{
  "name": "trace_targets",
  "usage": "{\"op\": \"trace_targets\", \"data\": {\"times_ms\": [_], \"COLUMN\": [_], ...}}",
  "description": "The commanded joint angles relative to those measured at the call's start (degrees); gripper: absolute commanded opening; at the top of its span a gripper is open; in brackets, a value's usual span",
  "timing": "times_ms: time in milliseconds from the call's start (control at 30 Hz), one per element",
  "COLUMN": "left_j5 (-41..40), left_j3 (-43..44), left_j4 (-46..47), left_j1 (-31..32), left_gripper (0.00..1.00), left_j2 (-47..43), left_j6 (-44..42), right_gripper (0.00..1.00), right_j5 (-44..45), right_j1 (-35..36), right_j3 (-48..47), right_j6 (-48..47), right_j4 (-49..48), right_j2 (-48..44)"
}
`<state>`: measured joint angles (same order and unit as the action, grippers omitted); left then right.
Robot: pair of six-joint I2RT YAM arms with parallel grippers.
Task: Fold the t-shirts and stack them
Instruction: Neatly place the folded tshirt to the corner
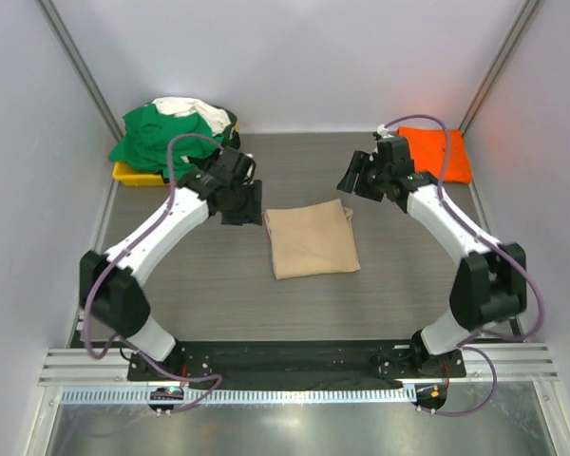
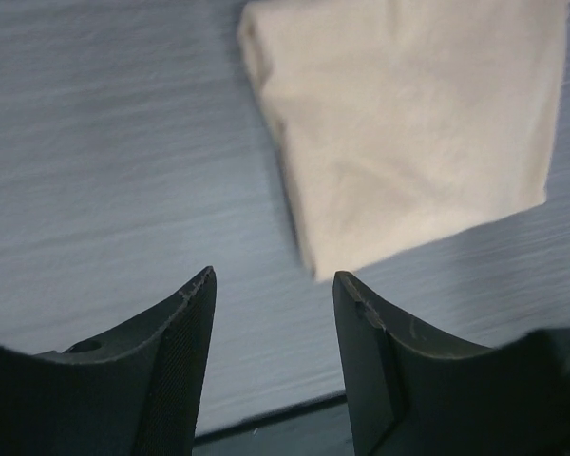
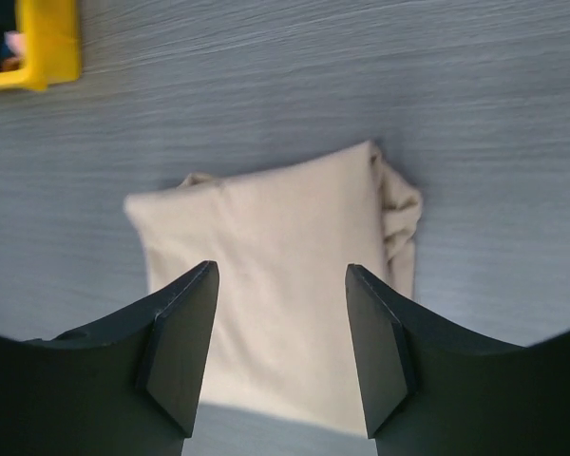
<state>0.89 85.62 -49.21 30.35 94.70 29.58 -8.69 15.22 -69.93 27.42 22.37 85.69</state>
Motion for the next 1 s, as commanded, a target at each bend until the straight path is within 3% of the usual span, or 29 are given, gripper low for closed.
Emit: {"op": "trace_targets", "data": {"times_ms": [0, 167, 367, 433, 567, 667, 833, 967], "left_j5": [-9.1, -13.0, -18.1, -18.4, -18.6, -17.0, -16.9, -17.2], "left_j3": [-6.7, -20.5, -27.4, -27.7, -28.8, -29.0, -28.9, -29.1], "left_j4": [-6.2, -5.0, -4.8, -4.8, -2.9, -2.3, -2.4, -2.3], "left_j1": [-0.1, -0.2, -0.3, -0.3, -0.3, -0.3, -0.3, -0.3], "left_gripper": [0.54, 0.54, 0.55, 0.57, 0.61, 0.62, 0.62, 0.61], "left_j2": [-10.6, -24.0, -36.5, -38.2, -41.3, -41.5, -40.6, -41.2], "left_j6": [-1.8, -1.8, -1.4, -1.3, -1.6, -2.0, -2.1, -1.9], "right_gripper": [0.62, 0.61, 0.61, 0.64, 0.83, 0.87, 0.87, 0.8], "right_j5": [2.3, 0.3, -3.8, -3.1, -2.1, -3.1, -5.3, -6.1], "right_j1": [-1.7, -1.6, -2.0, -2.1, -2.7, -2.7, -1.8, 0.4], "right_j3": [-5.6, -13.1, -16.6, -16.2, -11.3, -7.4, -4.7, -3.9], "right_j6": [-4.4, -7.6, -8.3, -8.4, -7.4, -6.7, -5.4, -4.5], "right_j4": [1.4, 0.7, -1.9, -1.5, -2.6, -5.0, -6.7, -7.5], "right_j2": [9.8, 19.7, 28.2, 29.2, 27.1, 25.5, 26.3, 27.0]}}
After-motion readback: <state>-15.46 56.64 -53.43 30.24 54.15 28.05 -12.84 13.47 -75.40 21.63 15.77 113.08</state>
